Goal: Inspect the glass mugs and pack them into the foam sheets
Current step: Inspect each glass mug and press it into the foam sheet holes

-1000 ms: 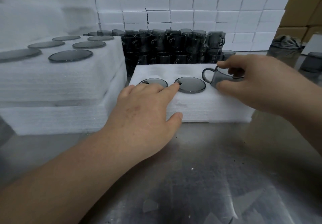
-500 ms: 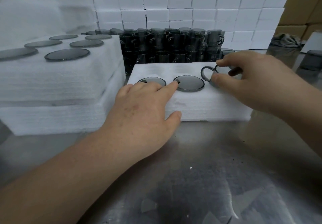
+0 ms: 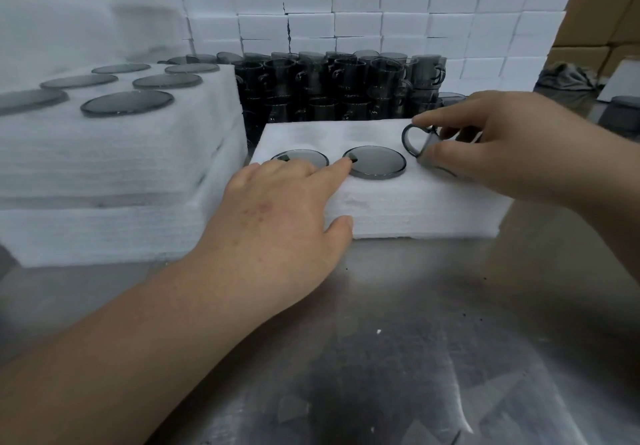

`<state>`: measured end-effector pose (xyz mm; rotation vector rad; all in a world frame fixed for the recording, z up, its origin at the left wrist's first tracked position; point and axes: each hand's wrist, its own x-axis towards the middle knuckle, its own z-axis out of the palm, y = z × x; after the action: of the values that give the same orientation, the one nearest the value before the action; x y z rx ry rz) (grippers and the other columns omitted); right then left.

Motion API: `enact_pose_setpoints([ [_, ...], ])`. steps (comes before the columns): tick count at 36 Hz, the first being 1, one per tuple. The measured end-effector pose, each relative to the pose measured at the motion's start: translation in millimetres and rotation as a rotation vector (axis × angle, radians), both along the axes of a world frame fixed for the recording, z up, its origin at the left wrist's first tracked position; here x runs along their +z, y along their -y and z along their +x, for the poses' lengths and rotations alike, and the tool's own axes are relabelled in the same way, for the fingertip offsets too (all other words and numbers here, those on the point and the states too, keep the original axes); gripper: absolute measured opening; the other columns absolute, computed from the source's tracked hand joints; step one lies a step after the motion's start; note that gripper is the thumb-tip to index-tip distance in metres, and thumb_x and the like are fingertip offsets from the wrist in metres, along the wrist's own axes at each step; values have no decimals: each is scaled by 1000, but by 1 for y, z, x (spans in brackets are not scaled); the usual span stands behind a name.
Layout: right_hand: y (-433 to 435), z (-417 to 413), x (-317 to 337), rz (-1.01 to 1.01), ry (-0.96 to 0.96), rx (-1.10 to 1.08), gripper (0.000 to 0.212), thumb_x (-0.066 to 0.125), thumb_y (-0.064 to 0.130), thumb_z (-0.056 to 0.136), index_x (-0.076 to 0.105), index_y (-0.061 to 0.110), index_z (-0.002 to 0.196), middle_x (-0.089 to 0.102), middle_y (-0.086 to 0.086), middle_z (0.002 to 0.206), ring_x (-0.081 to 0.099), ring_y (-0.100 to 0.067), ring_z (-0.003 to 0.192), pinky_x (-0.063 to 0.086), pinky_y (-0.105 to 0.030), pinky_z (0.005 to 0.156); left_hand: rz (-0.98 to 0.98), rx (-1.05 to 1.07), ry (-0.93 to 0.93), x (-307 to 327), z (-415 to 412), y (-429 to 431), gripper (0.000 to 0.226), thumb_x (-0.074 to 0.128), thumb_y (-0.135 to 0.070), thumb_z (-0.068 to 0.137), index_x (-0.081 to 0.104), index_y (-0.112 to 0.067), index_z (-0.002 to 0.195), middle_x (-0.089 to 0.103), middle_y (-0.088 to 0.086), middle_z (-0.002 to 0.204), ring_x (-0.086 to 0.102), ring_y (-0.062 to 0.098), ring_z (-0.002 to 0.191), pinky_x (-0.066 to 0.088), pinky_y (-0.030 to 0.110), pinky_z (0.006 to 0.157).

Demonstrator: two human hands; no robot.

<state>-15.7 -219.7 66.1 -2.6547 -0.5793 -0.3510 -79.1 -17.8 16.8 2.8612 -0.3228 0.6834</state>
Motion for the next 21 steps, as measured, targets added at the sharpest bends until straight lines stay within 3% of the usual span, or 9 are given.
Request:
enact_pose_setpoints([
  [7,-2,1,4,-36,5,-25,32,50,36,86,60,45,114,54,16,71,47,-1,61,32,-21,51,-1,5,2,-1,1,-1,68,23,-52,76,23,-39,143,48,-13,115,26,3,107,8,21,94],
  [16,-7,-2,8,-65,-22,-20,49,39,48,67,62,43,110,51,23,71,44,4,61,31,-18,54,1,14,4,-1,0,-1,66,25,-51,79,22,-40,143,48,-12,117,24,2,106,8,21,93],
  [21,-9,-2,7,-61,-20,-26,47,39,48,64,63,43,104,54,22,74,46,3,61,31,-20,52,-3,20,1,0,0,0,67,24,-52,77,24,-40,143,49,-12,111,32,7,108,11,21,92],
])
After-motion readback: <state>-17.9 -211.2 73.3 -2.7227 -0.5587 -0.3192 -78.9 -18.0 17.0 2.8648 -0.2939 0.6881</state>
